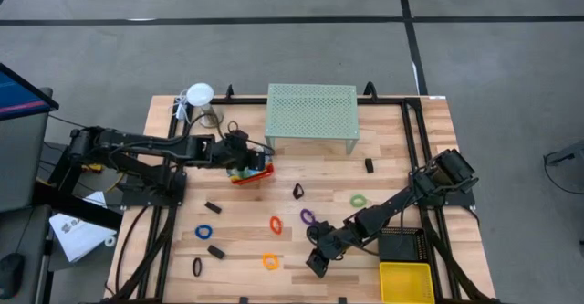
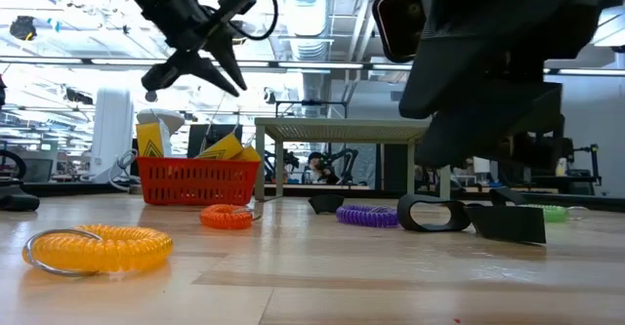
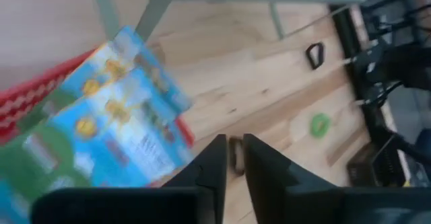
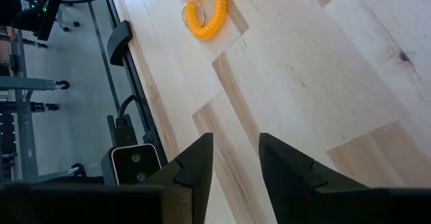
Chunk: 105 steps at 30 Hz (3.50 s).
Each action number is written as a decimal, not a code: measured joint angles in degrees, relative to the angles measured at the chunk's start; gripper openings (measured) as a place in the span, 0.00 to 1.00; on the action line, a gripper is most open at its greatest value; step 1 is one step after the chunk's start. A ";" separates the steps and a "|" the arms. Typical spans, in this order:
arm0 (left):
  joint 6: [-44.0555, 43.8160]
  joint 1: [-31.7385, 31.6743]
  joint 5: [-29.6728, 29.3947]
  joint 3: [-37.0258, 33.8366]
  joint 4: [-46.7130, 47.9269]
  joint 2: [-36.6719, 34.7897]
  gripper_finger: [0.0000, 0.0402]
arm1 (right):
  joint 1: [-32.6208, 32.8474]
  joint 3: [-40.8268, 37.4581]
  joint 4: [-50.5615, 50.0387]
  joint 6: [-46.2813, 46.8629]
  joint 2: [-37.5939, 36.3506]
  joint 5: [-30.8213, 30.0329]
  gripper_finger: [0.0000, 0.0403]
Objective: Pick & Place Office Desk Supplies
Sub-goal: Put the yellow crayon box into the red bin, then put the black rubber band into the black bin
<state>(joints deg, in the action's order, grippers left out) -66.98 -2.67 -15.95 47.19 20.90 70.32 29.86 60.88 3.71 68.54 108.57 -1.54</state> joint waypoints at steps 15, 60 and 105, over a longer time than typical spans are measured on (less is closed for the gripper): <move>14.03 -6.07 5.90 0.98 -2.38 9.27 0.00 | -1.41 0.00 1.04 -1.05 0.00 0.39 0.29; 19.63 -5.20 0.77 8.64 15.12 0.22 0.00 | -3.31 0.00 -0.10 -1.10 0.00 0.17 0.29; -47.18 43.27 -2.18 -14.94 25.43 -4.24 0.57 | -6.05 0.00 14.07 -12.39 -26.46 -16.96 0.51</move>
<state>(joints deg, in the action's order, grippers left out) -114.17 40.60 -18.14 32.25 46.33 66.08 23.81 60.88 17.78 56.14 82.11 -18.50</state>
